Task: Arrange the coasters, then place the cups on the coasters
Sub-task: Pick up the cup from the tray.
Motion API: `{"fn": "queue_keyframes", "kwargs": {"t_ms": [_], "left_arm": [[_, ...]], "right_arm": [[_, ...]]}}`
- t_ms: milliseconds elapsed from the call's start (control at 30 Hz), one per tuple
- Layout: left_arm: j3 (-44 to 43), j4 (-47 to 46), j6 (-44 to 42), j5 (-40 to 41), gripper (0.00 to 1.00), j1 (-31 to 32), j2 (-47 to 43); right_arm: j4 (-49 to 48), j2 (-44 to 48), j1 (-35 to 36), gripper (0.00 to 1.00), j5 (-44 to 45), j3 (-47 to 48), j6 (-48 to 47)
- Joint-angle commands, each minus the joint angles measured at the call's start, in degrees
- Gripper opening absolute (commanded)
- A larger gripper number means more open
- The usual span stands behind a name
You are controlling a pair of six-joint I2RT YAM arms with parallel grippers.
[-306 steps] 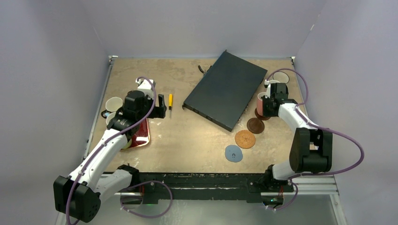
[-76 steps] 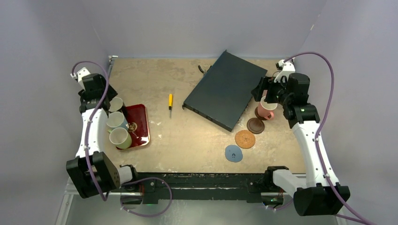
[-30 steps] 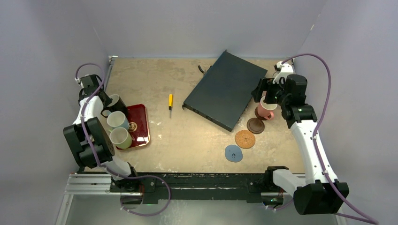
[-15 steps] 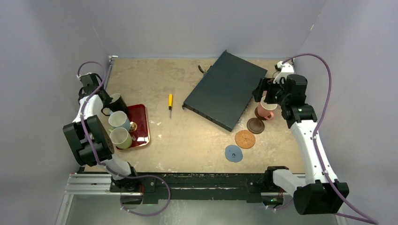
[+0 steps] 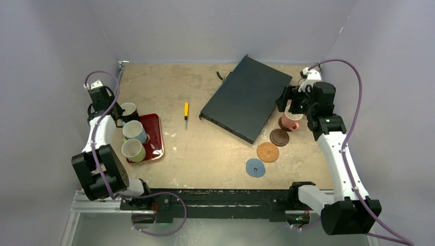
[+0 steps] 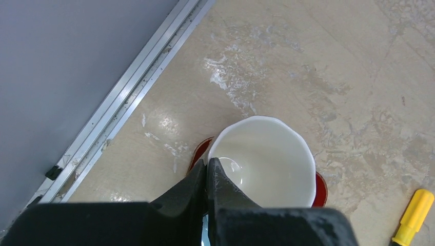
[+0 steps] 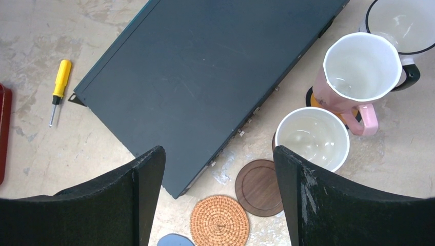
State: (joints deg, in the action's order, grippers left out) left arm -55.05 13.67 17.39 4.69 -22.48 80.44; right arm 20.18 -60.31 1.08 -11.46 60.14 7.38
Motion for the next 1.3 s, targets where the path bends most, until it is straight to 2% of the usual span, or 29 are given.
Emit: {"fn": "queue_keyframes", "kwargs": {"t_ms": [0,200,400,667,800,1033,1267], "left_arm": [[0.28,-3.45,-0.43,-2.13,0.00,0.02,-0.24],[-2.44,-1.76,-2.36,-1.00,0.19,0.07,2.41],[-3.50,-1.09,-3.43,-1.76,0.32,0.01,5.06],[-9.53,2.23,-6.08,-0.11,0.32,-0.10,11.64],[-10.53,3.10,-6.83,-0.02,0.29,-0.09,13.53],[-7.09,2.11,-6.06,-0.47,0.12,-0.01,9.71],[-3.09,0.64,-4.30,-1.21,0.12,-0.06,3.42]], "right_arm": [[-1.55,1.49,0.06,0.80,0.18,-0.76,-0.94],[-1.33,1.77,0.07,0.81,0.13,-0.65,-0.94],[-1.41,1.39,0.06,0.80,0.20,-0.46,-0.95],[-1.46,1.08,0.06,0.81,0.25,-0.46,-0.93],[-1.38,1.09,0.07,0.81,0.64,-0.46,-0.99],[-1.55,0.64,0.07,0.81,0.86,-0.64,-1.02],[-1.64,0.68,0.06,0.81,0.66,-0.73,-0.96]]}}
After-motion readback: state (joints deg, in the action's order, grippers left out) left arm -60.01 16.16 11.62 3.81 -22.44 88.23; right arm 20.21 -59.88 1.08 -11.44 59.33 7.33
